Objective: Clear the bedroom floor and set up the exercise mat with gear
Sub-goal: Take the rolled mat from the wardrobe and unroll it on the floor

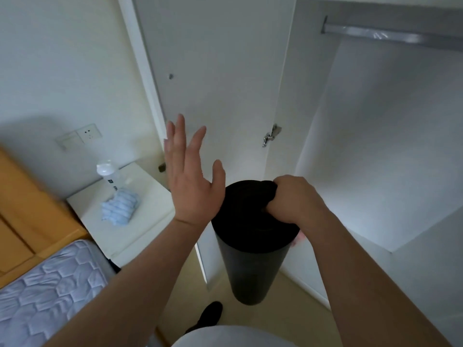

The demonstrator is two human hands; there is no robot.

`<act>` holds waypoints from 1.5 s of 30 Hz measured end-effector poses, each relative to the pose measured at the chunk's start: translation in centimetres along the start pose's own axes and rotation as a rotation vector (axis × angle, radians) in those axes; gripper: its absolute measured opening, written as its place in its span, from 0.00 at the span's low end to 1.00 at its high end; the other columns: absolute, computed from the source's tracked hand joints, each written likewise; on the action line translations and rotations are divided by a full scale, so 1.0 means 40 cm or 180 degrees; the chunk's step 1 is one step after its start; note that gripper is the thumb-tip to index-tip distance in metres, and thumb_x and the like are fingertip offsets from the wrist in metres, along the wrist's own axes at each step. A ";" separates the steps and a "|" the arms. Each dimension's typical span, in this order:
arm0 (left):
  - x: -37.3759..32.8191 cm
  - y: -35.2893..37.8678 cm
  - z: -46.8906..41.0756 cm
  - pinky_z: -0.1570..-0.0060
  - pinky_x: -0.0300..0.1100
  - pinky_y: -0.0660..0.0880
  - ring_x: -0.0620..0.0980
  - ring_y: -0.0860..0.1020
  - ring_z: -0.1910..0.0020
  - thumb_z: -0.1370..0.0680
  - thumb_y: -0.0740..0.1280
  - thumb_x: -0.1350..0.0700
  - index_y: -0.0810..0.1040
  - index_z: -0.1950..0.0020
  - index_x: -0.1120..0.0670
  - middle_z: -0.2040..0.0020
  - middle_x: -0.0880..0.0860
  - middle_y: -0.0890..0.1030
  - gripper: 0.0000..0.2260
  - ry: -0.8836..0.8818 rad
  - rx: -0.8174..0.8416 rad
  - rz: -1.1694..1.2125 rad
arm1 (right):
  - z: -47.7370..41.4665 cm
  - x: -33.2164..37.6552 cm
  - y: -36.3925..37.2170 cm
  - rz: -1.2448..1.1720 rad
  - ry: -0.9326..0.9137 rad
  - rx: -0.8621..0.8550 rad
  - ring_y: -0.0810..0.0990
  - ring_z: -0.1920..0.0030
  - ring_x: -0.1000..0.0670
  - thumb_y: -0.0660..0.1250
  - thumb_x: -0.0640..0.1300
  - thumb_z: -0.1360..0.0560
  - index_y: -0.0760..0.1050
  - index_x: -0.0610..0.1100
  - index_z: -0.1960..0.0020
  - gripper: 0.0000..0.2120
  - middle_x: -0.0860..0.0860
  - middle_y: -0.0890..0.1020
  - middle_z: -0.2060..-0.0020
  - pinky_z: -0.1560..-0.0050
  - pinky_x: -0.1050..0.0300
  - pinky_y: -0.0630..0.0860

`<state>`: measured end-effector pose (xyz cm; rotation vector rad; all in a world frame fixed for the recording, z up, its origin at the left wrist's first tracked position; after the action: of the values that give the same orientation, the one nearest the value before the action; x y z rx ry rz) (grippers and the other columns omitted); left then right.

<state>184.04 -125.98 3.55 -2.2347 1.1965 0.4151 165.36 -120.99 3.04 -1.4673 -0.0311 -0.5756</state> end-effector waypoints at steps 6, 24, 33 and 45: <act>0.025 0.022 -0.011 0.19 0.55 0.49 0.52 0.44 0.17 0.23 0.69 0.58 0.43 0.17 0.60 0.16 0.58 0.44 0.44 -0.1522 0.0098 0.0434 | 0.007 0.003 -0.026 -0.0077 0.0037 -0.0097 0.79 0.63 0.48 0.71 0.44 0.31 0.75 0.47 0.57 0.06 0.50 0.78 0.61 0.67 0.57 0.72; -0.115 0.108 0.072 0.54 0.31 0.70 0.40 0.72 0.58 0.22 0.71 0.50 0.61 0.55 0.34 0.55 0.41 0.70 0.18 -0.0811 -0.0274 0.0815 | 0.080 -0.225 -0.088 -0.0145 0.0636 0.0076 0.80 0.57 0.48 0.77 0.47 0.29 0.78 0.44 0.50 0.12 0.48 0.81 0.56 0.60 0.57 0.75; -0.275 0.274 0.108 0.44 0.49 0.77 0.54 0.77 0.40 0.26 0.78 0.53 0.74 0.42 0.58 0.41 0.53 0.76 0.19 0.0788 0.0875 0.1220 | 0.216 -0.403 -0.137 -0.0251 0.1366 -0.0139 0.80 0.59 0.48 0.78 0.49 0.33 0.77 0.47 0.57 0.12 0.49 0.81 0.59 0.63 0.57 0.74; -0.407 0.484 0.070 0.30 0.46 0.68 0.53 0.62 0.20 0.21 0.67 0.60 0.61 0.19 0.51 0.16 0.50 0.54 0.31 0.1644 0.2144 0.0750 | 0.354 -0.511 -0.145 -0.0446 0.2306 -0.0853 0.81 0.57 0.45 0.75 0.49 0.33 0.76 0.49 0.57 0.10 0.49 0.80 0.59 0.54 0.50 0.82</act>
<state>158.87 -122.09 3.20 -1.6470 1.5711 -0.4603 150.01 -100.60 2.82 -1.4412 0.5315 -1.2347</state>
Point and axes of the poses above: each hand's wrist, its own z-axis away from the middle knuckle, its own y-axis out of the palm, x = y × z, the point moved 1 cm from there along -z, towards the middle knuckle
